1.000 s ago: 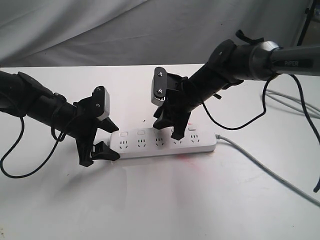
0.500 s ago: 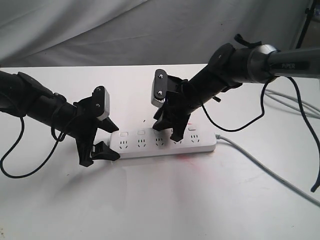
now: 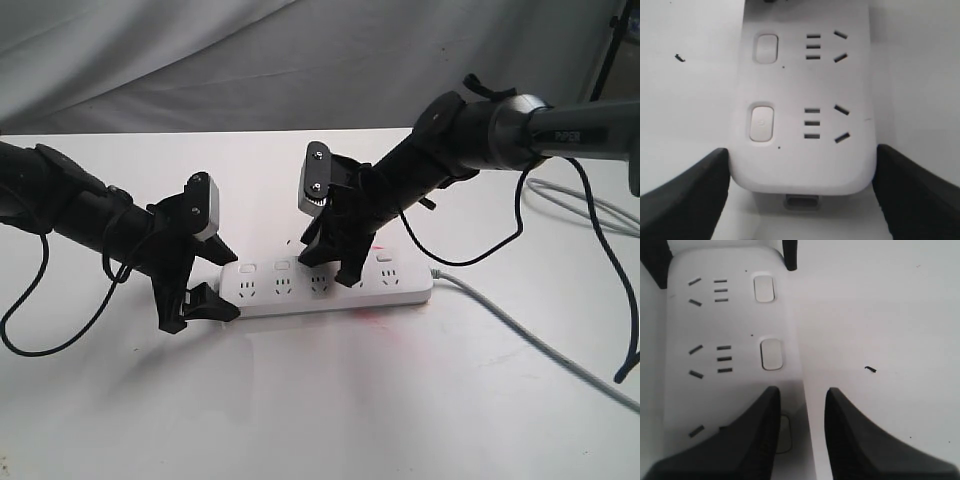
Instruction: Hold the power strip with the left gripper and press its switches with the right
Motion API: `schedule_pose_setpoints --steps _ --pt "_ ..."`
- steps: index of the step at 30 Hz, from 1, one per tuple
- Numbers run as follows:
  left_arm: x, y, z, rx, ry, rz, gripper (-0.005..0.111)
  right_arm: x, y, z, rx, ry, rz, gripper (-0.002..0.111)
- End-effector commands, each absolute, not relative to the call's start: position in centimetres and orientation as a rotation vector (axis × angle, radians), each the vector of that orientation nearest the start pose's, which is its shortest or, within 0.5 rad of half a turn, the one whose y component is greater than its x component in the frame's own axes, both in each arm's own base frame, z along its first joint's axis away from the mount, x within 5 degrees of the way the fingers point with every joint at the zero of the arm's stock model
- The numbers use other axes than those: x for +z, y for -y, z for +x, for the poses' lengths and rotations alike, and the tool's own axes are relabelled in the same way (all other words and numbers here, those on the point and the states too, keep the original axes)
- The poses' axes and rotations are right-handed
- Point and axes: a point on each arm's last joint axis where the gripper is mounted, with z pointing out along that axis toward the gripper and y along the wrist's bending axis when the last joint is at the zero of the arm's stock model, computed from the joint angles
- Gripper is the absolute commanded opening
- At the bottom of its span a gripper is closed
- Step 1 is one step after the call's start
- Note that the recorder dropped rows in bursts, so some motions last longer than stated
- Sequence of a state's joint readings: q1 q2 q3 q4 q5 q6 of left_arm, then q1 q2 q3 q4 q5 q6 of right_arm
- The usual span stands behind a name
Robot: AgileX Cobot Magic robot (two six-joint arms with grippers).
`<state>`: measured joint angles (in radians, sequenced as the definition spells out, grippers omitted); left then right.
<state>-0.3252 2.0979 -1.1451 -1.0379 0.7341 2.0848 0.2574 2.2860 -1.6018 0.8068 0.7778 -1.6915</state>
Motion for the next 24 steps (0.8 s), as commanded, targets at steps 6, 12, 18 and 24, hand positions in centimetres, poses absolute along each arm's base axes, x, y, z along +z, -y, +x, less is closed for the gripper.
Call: schedule_pose_setpoints --steps 6,12,18,24 --pt "9.8 16.9 33.9 0.762 2.43 -2.58 0.067 9.3 -15.4 43.2 0.413 -1.993 -1.777 0.03" --pt "9.8 16.9 33.9 0.762 2.43 -2.58 0.067 9.0 -14.9 43.3 0.387 -2.021 -1.776 0.03" --pt "9.8 16.9 33.9 0.762 2.43 -2.58 0.067 8.4 -14.6 43.3 0.376 -2.045 -1.785 0.03" --pt "9.8 16.9 33.9 0.762 2.43 -2.58 0.067 7.6 -14.3 43.4 0.38 -2.065 -1.778 0.03"
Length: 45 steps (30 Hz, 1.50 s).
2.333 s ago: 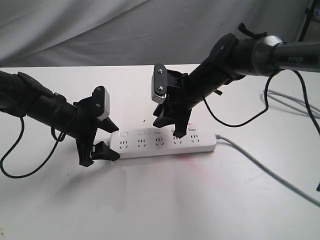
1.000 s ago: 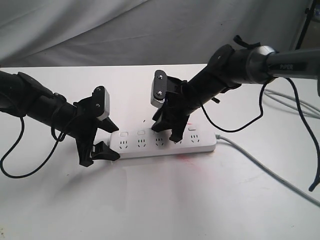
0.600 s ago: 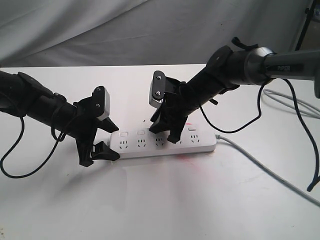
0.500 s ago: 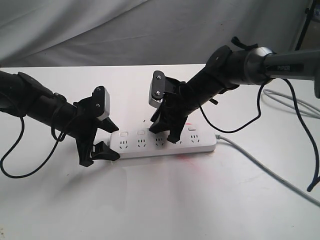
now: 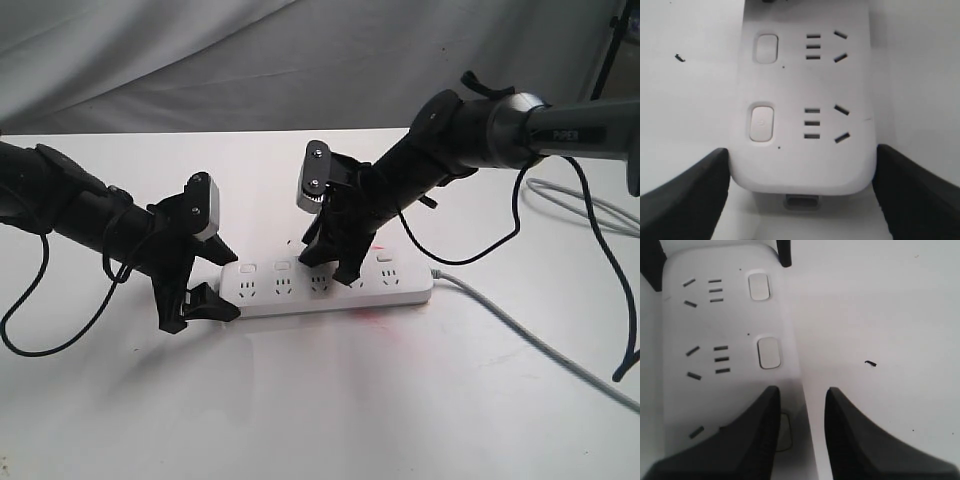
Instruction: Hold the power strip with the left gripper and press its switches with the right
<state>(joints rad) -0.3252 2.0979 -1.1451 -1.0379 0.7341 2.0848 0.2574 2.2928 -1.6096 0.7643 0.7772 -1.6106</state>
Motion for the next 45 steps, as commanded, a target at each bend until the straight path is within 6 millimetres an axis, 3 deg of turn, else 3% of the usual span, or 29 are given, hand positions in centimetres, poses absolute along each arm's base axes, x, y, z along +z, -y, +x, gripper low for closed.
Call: schedule_pose_setpoints --steps 1,8,13,22,28,32,35,45 --pt "9.8 16.9 33.9 0.762 2.43 -2.58 0.067 7.4 -14.3 43.4 0.383 -2.072 -1.776 0.03" --pt "9.8 16.9 33.9 0.762 2.43 -2.58 0.067 6.9 -14.1 43.4 0.405 -2.091 -1.75 0.03" --pt "9.8 16.9 33.9 0.762 2.43 -2.58 0.067 8.0 -14.4 43.4 0.441 -2.084 -1.7 0.03" --pt "9.8 16.9 33.9 0.762 2.43 -2.58 0.067 15.3 -15.4 42.7 0.448 -1.952 -1.688 0.03" --pt "9.8 16.9 33.9 0.762 2.43 -2.58 0.067 18.1 -14.3 42.3 0.419 -1.92 -1.698 0.03" --pt "9.8 16.9 33.9 0.762 2.43 -2.58 0.067 17.9 -13.0 42.6 0.388 -1.943 -1.692 0.03" --pt "9.8 16.9 33.9 0.762 2.43 -2.58 0.067 16.4 -12.2 42.7 0.311 -1.978 -1.628 0.03" --pt "9.8 16.9 33.9 0.762 2.43 -2.58 0.067 14.1 -12.4 42.9 0.355 -2.002 -1.596 0.03"
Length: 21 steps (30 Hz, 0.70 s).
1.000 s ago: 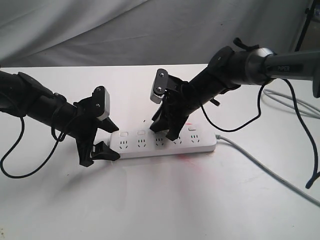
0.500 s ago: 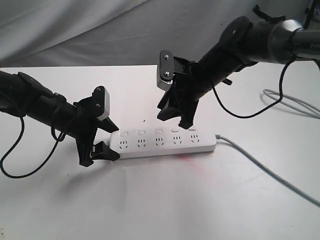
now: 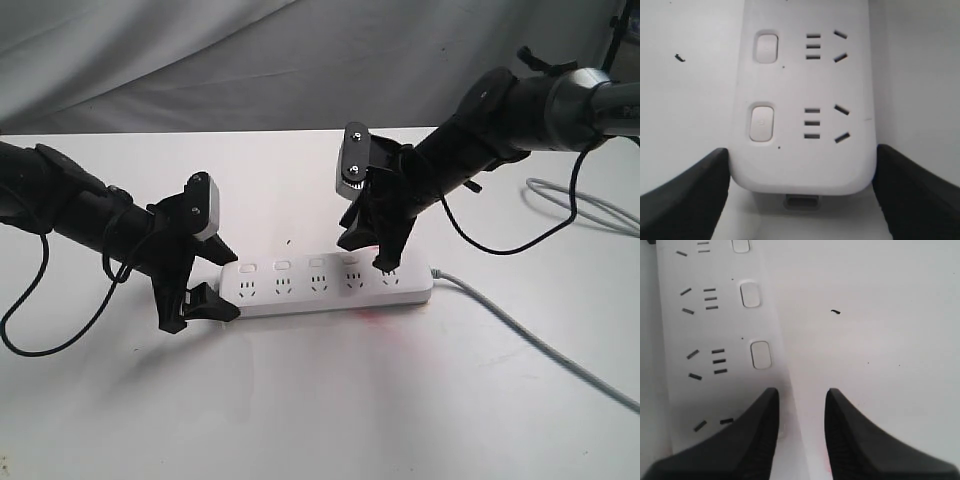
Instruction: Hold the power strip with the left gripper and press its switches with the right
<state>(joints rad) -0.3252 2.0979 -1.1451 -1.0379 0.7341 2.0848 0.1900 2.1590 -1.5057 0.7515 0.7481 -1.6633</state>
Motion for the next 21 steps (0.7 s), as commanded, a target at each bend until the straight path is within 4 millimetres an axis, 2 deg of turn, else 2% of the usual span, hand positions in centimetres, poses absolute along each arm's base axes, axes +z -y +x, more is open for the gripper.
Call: schedule_pose_setpoints --steps 1,10,17,21 --pt "9.8 16.9 33.9 0.762 2.43 -2.58 0.067 14.1 -12.4 42.9 0.35 -2.001 -1.595 0.03" --pt "9.8 16.9 33.9 0.762 2.43 -2.58 0.067 14.0 -12.3 43.0 0.334 -2.001 -1.593 0.03" --pt "9.8 16.9 33.9 0.762 2.43 -2.58 0.067 11.9 -12.4 43.1 0.359 -2.037 -1.602 0.03" --pt "9.8 16.9 33.9 0.762 2.43 -2.58 0.067 11.6 -12.4 43.1 0.361 -2.043 -1.603 0.03"
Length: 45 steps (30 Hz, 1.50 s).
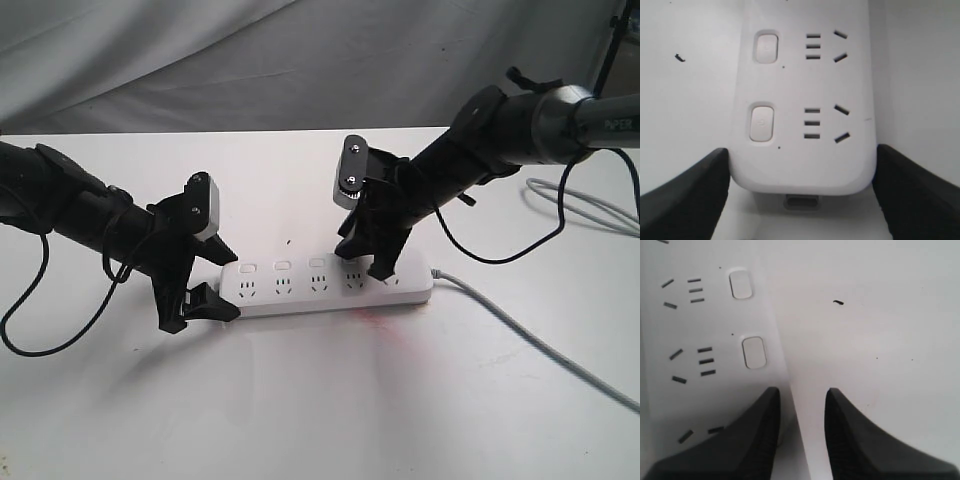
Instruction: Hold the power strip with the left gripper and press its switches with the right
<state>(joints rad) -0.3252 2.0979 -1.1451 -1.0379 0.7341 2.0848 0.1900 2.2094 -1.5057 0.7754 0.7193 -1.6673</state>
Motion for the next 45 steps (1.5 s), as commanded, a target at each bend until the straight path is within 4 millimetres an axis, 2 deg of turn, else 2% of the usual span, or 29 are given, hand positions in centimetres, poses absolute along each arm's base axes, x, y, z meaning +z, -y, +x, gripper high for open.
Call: schedule_pose_setpoints --steps 1,16,22,30,34,38,39,42,45 --pt "9.8 16.9 33.9 0.762 2.43 -2.58 0.067 11.6 -12.3 43.1 0.357 -2.041 -1.614 0.03" --pt "9.8 16.9 33.9 0.762 2.43 -2.58 0.067 11.4 -11.9 42.9 0.325 -2.06 -1.657 0.03" --pt "9.8 16.9 33.9 0.762 2.43 -2.58 0.067 9.9 -11.9 42.6 0.37 -2.099 -1.686 0.03" --pt "9.8 16.9 33.9 0.762 2.43 -2.58 0.067 9.6 -11.4 42.6 0.324 -2.102 -1.744 0.03" --pt "9.8 16.9 33.9 0.762 2.43 -2.58 0.067 9.6 -11.6 42.6 0.339 -2.106 -1.72 0.03" --pt "9.8 16.9 33.9 0.762 2.43 -2.58 0.067 11.3 -12.0 42.8 0.369 -2.084 -1.632 0.03" --pt "9.8 16.9 33.9 0.762 2.43 -2.58 0.067 12.0 -12.1 42.8 0.359 -2.07 -1.63 0.03" --pt "9.8 16.9 33.9 0.762 2.43 -2.58 0.067 15.8 -12.3 42.5 0.34 -2.004 -1.601 0.03" --pt "9.8 16.9 33.9 0.762 2.43 -2.58 0.067 17.2 -11.8 42.2 0.337 -1.987 -1.61 0.03"
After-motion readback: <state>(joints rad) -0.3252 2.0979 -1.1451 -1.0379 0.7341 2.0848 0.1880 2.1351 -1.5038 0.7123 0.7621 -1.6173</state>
